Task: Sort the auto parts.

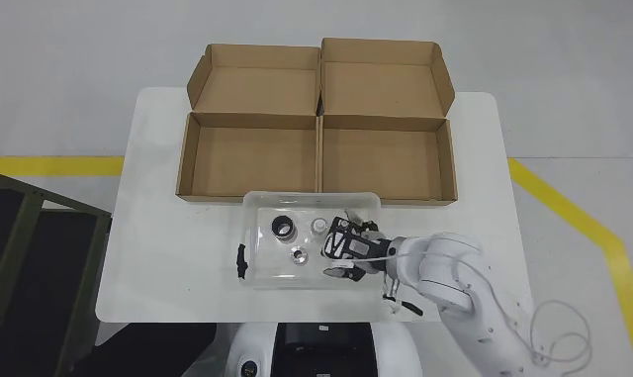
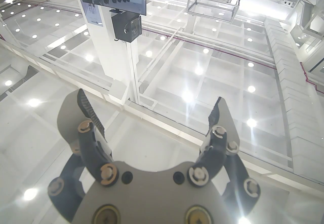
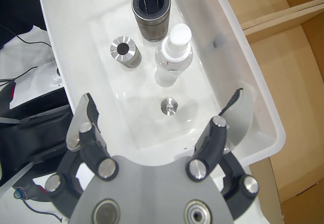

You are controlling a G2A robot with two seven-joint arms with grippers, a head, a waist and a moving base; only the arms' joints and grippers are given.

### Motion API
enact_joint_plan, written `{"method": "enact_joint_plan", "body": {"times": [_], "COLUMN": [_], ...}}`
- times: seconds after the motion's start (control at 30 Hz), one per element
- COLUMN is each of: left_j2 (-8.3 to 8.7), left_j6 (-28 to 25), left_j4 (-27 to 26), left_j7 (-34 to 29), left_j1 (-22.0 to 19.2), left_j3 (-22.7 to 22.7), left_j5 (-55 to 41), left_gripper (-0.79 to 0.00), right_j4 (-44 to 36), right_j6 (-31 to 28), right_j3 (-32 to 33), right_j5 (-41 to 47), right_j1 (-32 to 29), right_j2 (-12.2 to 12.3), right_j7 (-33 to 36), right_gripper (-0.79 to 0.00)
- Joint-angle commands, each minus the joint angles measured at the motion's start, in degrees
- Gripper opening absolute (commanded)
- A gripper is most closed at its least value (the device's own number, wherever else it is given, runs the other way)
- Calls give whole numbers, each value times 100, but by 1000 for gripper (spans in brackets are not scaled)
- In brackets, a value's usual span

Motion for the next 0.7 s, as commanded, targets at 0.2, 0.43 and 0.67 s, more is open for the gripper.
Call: {"method": "enact_joint_plan", "body": {"times": [0.2,0.43,0.67], "left_j2": [0,0,0], "left_j6": [0,0,0], "left_j4": [0,0,0], "left_j7": [0,0,0], "left_j1": [0,0,0], "left_j3": [0,0,0], "left_j5": [0,0,0], "left_gripper": [0,0,0], "right_j4": [152,351,559], "right_j6": [54,182,279], "right_j3": [-155,-325,-450], "right_j5": [-332,-585,-699], "right_j1": [62,168,279], "right_j2": [33,38,38], "right_j7": [26,18,-13], "right_gripper": [-58,-185,-296]}}
